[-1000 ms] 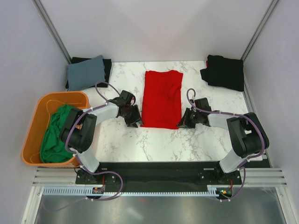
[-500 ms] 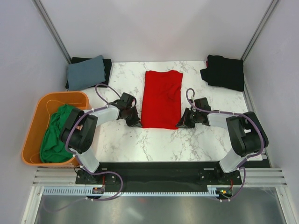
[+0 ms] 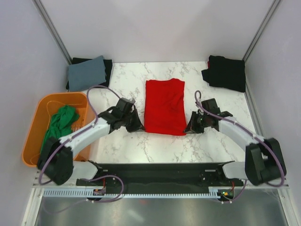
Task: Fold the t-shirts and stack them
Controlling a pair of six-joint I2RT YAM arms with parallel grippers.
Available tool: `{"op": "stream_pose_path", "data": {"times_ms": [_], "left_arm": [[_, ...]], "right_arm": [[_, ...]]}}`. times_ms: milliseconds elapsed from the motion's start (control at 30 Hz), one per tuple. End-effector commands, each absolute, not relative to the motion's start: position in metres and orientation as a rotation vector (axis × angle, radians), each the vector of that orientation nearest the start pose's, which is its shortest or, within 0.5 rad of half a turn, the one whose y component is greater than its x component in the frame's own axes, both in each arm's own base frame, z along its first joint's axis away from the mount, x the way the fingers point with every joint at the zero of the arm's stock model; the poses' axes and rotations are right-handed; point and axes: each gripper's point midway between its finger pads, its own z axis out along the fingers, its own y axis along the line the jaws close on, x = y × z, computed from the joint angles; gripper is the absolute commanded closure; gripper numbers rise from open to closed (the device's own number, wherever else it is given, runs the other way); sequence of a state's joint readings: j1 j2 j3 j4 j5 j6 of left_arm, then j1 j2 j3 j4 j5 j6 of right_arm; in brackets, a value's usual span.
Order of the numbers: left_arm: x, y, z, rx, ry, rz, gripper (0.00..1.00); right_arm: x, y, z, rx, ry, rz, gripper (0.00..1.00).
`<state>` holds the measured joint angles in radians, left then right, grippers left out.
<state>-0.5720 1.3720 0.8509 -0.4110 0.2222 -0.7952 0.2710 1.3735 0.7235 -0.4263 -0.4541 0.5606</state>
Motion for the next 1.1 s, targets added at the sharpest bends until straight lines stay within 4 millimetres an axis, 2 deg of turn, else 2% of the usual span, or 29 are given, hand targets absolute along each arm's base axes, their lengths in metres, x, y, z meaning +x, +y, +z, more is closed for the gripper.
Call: {"op": "stream_pose_path", "data": {"times_ms": [0,33,100,133,267,333,400,433,567,600,767,800,867,900,967,1033,1067], "left_arm": [[0.201,-0.230,0.121,-0.251,2.662,-0.856,0.98],[0.193,-0.228,0.124,-0.253,2.660,-0.867,0.98],[0.177,-0.229,0.130,-0.270,2.662,-0.887,0.98],[0.167,-0.226,0.139,-0.270,2.647,-0.910,0.98],[0.139,-0.225,0.162,-0.250,2.642,-0.960,0.98],[0.138,-0.225,0.177,-0.256,2.617,-0.974,0.98],[0.138,-0.218,0.183,-0.253,2.612,-0.930,0.98],[0.142,-0.218,0.196,-0.246,2.584,-0.933,0.98],[0.156,-0.218,0.204,-0.207,2.562,-0.854,0.98],[0.161,-0.220,0.200,-0.208,2.579,-0.818,0.98],[0.184,-0.227,0.210,-0.178,2.552,-0.762,0.98],[0.189,-0.227,0.211,-0.179,2.551,-0.752,0.98],[0.202,-0.228,0.214,-0.177,2.546,-0.733,0.98],[0.208,-0.230,0.220,-0.175,2.534,-0.741,0.98],[0.220,-0.229,0.217,-0.177,2.543,-0.716,0.98],[0.229,-0.231,0.222,-0.168,2.536,-0.723,0.98],[0.238,-0.228,0.217,-0.173,2.546,-0.700,0.98]], "right_arm": [[0.211,0.154,0.093,0.231,2.737,0.814,1.00],[0.199,0.151,0.095,0.252,2.763,0.807,1.00],[0.187,0.148,0.104,0.281,2.758,0.815,1.00],[0.176,0.147,0.114,0.283,2.743,0.833,1.00],[0.153,0.145,0.139,0.307,2.704,0.877,1.00],[0.148,0.144,0.153,0.309,2.688,0.886,1.00],[0.152,0.144,0.168,0.302,2.652,0.884,1.00],[0.154,0.143,0.172,0.303,2.652,0.876,1.00],[0.177,0.138,0.192,0.268,2.607,0.784,1.00],[0.185,0.134,0.189,0.278,2.624,0.737,1.00],[0.218,0.133,0.203,0.235,2.600,0.659,1.00],[0.226,0.134,0.199,0.238,2.616,0.645,1.00],[0.239,0.136,0.203,0.226,2.598,0.637,1.00],[0.246,0.138,0.199,0.223,2.610,0.634,1.00],[0.258,0.140,0.202,0.218,2.596,0.632,1.00],[0.271,0.140,0.196,0.218,2.607,0.615,1.00],[0.279,0.140,0.199,0.220,2.598,0.614,1.00]]}}
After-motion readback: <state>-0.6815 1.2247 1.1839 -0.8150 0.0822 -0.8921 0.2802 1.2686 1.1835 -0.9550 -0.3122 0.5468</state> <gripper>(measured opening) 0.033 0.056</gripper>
